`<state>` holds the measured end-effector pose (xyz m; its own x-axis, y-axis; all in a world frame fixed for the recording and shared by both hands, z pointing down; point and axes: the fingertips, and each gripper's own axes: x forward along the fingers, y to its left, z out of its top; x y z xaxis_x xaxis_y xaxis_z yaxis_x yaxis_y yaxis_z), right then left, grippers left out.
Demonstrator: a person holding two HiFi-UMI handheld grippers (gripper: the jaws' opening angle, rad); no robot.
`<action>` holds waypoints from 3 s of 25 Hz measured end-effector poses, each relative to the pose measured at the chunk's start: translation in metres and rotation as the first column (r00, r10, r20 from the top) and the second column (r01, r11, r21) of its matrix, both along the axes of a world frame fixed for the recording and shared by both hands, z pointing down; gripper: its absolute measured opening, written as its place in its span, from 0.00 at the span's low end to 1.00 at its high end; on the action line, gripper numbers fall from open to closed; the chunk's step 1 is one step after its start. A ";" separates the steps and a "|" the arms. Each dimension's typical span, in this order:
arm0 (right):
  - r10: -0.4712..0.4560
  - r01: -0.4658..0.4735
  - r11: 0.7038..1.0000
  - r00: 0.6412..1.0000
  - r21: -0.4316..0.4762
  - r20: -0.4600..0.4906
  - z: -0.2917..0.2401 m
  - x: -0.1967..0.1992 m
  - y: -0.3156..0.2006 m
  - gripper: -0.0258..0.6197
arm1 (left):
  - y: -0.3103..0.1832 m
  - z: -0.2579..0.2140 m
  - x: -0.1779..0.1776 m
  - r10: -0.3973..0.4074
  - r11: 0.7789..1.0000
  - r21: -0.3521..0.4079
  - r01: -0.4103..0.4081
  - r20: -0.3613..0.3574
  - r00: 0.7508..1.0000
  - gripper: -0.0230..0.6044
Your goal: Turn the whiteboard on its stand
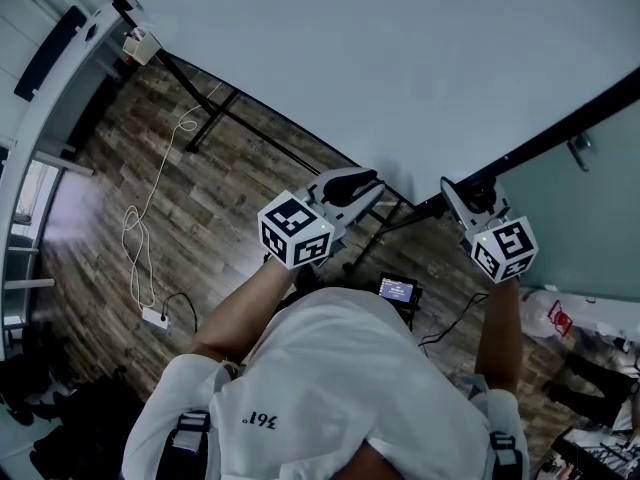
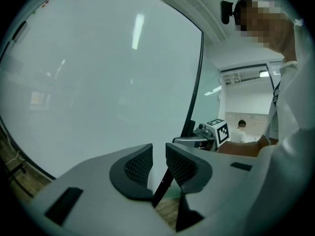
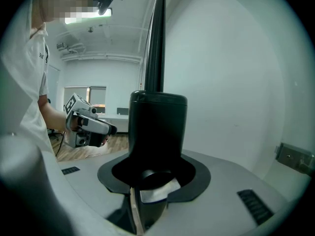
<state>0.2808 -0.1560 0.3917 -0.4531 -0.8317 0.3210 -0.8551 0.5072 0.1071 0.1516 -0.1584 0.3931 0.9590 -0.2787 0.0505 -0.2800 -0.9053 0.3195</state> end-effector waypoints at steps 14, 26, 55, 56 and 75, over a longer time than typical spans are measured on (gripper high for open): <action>-0.025 0.025 1.000 1.000 -0.004 0.013 0.003 -0.015 -0.011 0.30 | 0.001 0.006 0.012 0.039 0.999 -0.014 -0.039 0.001 0.999 0.15; -0.043 0.043 0.999 0.999 0.014 0.014 0.003 -0.016 -0.020 0.29 | 0.006 0.011 0.015 0.041 0.999 -0.030 -0.040 0.015 0.999 0.15; -0.055 0.055 0.998 0.998 0.018 0.016 0.005 -0.081 -0.073 0.29 | -0.003 0.023 -0.034 -0.036 0.997 -0.061 0.037 0.013 0.999 0.15; -0.056 0.055 0.998 0.998 0.018 0.016 0.004 -0.084 -0.076 0.29 | -0.004 0.023 -0.037 -0.039 0.997 -0.062 0.040 0.013 0.999 0.15; -0.041 0.040 0.999 0.999 0.031 0.024 0.002 -0.125 -0.101 0.29 | -0.016 0.030 -0.075 -0.096 0.992 -0.088 0.095 0.002 0.995 0.15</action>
